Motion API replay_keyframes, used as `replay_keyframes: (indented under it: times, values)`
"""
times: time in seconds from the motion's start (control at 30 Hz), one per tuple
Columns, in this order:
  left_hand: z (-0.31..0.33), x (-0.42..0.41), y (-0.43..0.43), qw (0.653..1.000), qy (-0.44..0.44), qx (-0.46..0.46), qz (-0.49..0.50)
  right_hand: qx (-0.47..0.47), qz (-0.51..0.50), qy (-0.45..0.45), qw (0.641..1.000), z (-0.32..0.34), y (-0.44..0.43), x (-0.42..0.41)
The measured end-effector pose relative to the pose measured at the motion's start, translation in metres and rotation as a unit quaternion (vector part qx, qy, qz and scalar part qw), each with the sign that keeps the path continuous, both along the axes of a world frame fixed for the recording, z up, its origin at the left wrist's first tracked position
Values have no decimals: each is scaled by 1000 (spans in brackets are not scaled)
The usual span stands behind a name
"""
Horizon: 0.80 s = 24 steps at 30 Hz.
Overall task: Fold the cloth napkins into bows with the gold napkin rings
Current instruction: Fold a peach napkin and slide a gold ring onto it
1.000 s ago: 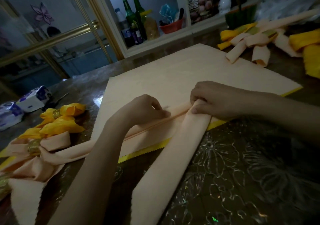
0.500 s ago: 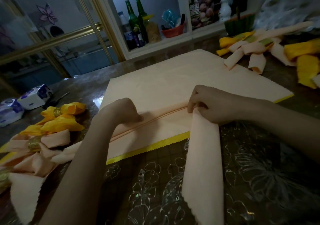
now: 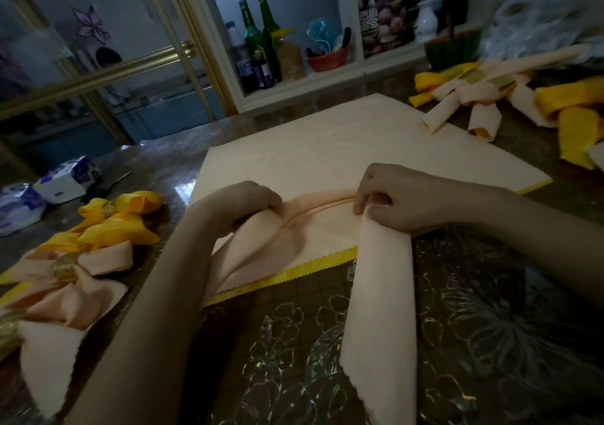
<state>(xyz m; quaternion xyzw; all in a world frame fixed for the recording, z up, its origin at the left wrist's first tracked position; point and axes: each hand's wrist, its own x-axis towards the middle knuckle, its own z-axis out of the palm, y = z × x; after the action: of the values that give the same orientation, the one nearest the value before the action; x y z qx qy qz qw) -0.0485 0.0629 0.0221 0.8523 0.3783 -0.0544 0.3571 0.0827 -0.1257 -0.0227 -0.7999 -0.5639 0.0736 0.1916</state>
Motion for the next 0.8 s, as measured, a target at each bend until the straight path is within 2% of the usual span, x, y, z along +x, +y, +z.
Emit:
replay_keyframes:
  times: [0.07, 0.1, 0.17, 0.23, 0.3, 0.37, 0.47, 0.57, 0.67, 0.8]
  values:
    - [9, -1, -6, 996, -58, -58, 35, -4, 3, 5, 1000, 0, 1, 1]
    - [13, 0, -10, 987, -97, -117, 42, -3, 6, 8, 1000, 1, 0, 1]
    - [18, 0, -20, 946, -178, -263, 62, -4, 12, 12, 1000, 1, -1, 1]
    - [16, 3, -33, 921, -241, -294, 83, -1, 13, 27, 1000, 1, -1, 2]
    - [13, 5, -46, 931, -248, -263, 60, 6, 11, 50, 999, 1, 1, 4]
    - [12, 4, -52, 947, -203, -248, -11, 11, 14, 69, 997, 1, 4, 6]
    - [15, -1, -52, 952, -118, -253, -128, 20, 4, 129, 991, 2, 2, 7]
    - [13, -2, -58, 962, -50, -146, -226, 46, -8, 215, 976, 4, -2, 4]
    - [3, 4, -69, 974, -47, -45, -217, 25, -19, 238, 971, 4, -1, 6]
    - [-13, 14, -83, 982, -92, -9, -167, -29, 1, 257, 966, 8, 1, 11]
